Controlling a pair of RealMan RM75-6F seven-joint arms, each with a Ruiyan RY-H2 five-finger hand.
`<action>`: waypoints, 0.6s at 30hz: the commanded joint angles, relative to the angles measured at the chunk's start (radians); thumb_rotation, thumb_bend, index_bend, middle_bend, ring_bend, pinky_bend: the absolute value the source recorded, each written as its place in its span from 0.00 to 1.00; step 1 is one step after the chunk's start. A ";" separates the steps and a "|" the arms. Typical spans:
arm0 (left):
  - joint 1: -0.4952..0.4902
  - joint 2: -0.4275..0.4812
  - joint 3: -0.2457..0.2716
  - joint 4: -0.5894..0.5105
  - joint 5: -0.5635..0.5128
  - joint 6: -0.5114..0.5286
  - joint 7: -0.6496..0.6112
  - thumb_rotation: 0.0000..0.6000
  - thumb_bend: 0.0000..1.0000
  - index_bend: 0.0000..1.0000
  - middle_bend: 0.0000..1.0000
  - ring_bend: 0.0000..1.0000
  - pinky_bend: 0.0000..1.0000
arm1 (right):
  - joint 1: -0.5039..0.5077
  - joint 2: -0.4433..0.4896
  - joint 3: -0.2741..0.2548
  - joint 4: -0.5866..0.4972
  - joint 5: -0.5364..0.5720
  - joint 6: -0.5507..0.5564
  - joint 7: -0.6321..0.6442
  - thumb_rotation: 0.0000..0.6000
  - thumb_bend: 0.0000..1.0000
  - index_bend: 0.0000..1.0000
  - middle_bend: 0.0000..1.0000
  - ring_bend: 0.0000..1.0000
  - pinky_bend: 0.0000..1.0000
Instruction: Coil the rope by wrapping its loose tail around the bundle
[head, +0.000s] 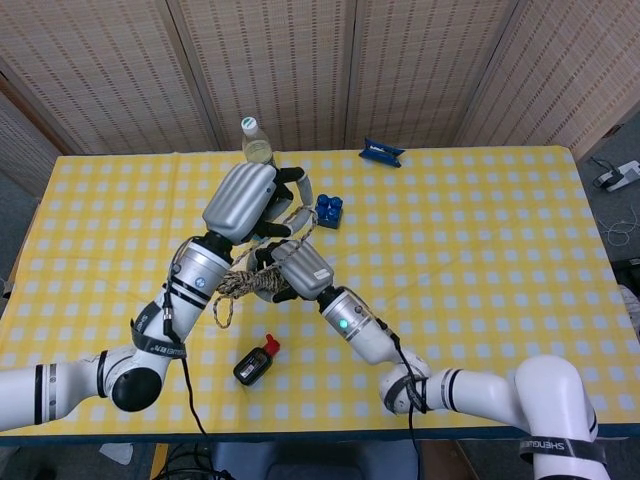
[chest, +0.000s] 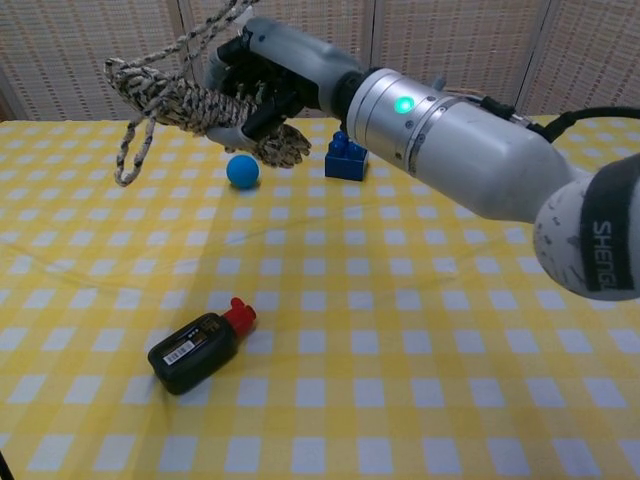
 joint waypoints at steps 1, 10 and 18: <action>-0.025 -0.019 0.008 0.051 -0.044 0.008 0.013 1.00 0.39 0.69 0.95 0.88 0.94 | -0.015 0.009 -0.033 -0.009 -0.071 0.037 0.082 1.00 0.34 0.67 0.58 0.48 0.49; -0.049 -0.042 0.037 0.155 -0.138 0.014 0.050 1.00 0.39 0.69 0.94 0.87 0.94 | -0.062 0.035 -0.077 -0.044 -0.177 0.149 0.219 1.00 0.32 0.69 0.58 0.48 0.49; -0.034 -0.042 0.089 0.211 -0.192 -0.003 0.074 1.00 0.39 0.69 0.94 0.87 0.94 | -0.113 0.051 -0.091 -0.044 -0.241 0.277 0.318 1.00 0.29 0.70 0.58 0.48 0.49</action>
